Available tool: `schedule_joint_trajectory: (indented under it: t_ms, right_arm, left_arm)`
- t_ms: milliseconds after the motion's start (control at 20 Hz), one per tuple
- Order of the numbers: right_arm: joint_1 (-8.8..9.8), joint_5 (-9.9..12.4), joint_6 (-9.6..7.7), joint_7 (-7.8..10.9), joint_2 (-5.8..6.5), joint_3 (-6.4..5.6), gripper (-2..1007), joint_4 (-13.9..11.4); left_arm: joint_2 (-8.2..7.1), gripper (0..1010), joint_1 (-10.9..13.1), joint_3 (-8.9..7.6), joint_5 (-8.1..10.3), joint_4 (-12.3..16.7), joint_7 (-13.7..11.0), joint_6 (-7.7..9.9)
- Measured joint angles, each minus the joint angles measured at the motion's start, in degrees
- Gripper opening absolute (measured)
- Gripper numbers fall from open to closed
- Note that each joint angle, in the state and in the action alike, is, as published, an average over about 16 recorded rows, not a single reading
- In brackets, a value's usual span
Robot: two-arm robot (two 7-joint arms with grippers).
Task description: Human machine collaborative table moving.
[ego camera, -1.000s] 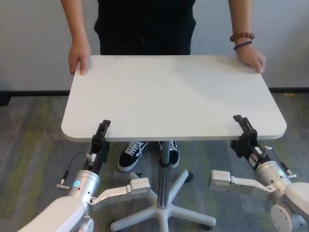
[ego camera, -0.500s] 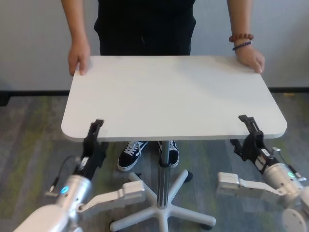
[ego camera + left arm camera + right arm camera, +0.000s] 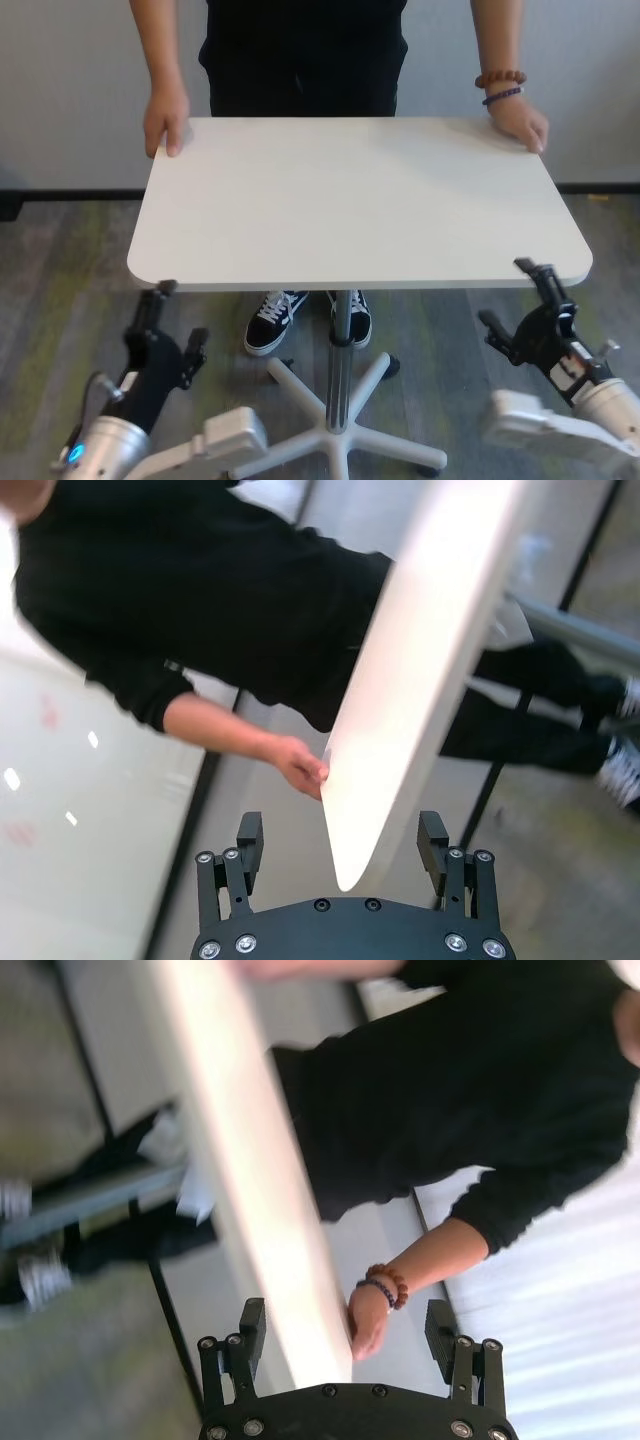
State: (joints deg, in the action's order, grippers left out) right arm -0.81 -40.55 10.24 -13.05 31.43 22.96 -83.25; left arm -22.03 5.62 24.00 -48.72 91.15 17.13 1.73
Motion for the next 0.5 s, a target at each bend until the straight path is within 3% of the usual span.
schedule_joint_trajectory:
  t_ms: [250, 500]
  right_arm:
    - [2.95, 12.31, 5.72, 3.81, -0.58, -3.08, 1001, -4.14]
    - [2.87, 23.73, 9.89, 9.21, -2.05, -4.91, 1001, -6.13]
  left_arm:
    - [0.60, 1000, 3.89, -4.20, 10.68, 5.49, -3.03, -4.12]
    - [2.11, 1000, 5.72, -7.53, 20.16, 9.92, -6.47, -6.96]
